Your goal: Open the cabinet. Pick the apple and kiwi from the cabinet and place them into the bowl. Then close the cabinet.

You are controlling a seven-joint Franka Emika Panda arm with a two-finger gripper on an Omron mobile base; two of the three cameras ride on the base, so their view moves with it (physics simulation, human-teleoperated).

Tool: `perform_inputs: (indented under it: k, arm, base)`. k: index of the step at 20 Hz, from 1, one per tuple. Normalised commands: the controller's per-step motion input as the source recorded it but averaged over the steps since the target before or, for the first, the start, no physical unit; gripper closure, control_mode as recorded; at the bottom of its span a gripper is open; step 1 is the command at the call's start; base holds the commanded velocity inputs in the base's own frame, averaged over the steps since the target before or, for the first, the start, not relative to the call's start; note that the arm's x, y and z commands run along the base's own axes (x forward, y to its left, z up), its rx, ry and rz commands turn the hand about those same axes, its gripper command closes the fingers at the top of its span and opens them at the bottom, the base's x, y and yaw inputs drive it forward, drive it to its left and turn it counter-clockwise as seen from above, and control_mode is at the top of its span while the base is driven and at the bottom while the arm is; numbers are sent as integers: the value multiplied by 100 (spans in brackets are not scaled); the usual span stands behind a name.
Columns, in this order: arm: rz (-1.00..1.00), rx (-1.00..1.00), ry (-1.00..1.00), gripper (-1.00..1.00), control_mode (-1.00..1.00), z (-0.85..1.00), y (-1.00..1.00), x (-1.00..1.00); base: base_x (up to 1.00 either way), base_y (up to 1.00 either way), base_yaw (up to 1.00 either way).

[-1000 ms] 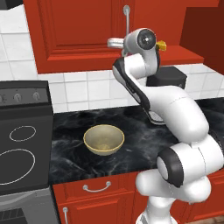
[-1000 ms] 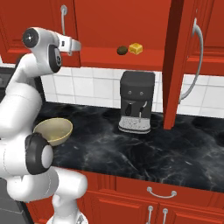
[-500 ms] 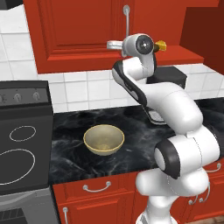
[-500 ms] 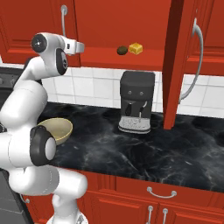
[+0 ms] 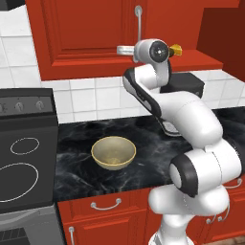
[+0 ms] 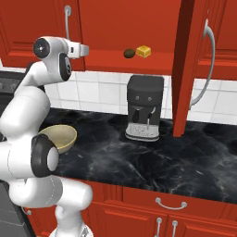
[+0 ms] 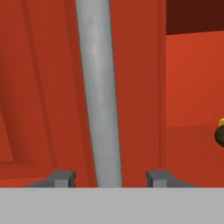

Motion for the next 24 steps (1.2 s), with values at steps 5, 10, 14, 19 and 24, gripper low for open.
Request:
perform_inputs:
  k: [5,10,14,19,24]
  arm:
    - [0,0,0,100,-100,0,0,0]
    - [0,0,0,100,-100,2,7,0]
    - [0,0,0,100,-100,27,33,-12]
    - [0,0,0,100,-100,43,48,-37]
    - [0,0,0,100,-100,47,58,-43]
  base:
    - [0,0,0]
    - [0,0,0]
    - [0,0,0]
    - [0,0,0]
    - [0,0,0]
